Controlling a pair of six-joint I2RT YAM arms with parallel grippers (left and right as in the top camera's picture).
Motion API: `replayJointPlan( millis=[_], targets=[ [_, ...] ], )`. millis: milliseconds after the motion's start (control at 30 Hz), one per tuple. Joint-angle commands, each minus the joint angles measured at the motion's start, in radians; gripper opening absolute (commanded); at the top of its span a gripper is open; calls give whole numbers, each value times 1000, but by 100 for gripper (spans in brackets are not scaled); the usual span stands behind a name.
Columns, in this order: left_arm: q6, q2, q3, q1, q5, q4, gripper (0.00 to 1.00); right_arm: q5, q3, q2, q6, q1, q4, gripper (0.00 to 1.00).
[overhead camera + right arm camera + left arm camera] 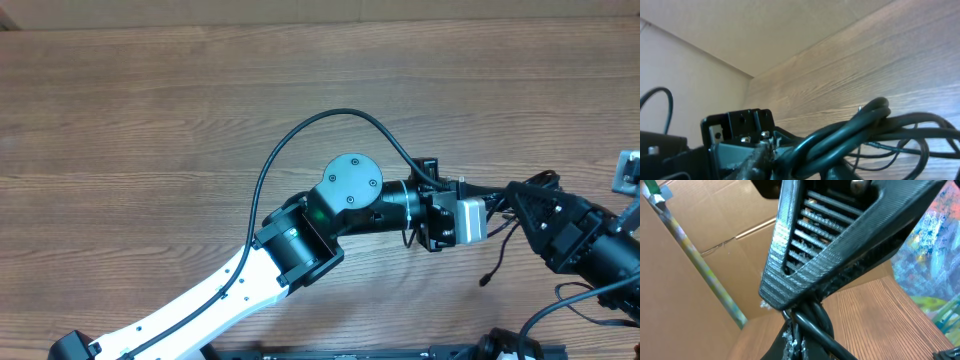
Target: Untangle cables
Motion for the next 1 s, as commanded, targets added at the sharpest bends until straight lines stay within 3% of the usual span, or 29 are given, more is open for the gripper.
replayJointPlan(
  millis=[0,167,333,700,967],
  targets=[
    [31,-13,21,-11,-16,8,4,-26,21,-6,0,-2,10,19],
    [31,-13,21,-11,-27,9,4,-26,21,-6,-1,-2,10,4],
    [-12,-13,21,-11,-110,8,4,-23,21,-6,-9,-2,6,4],
    [-344,-13,21,-2,-467,8,4,-24,21,-6,-155,-2,-20,4],
    [-549,-13,21,32,-522,8,4,-24,21,-6,-341,-2,-74,4]
  ],
)
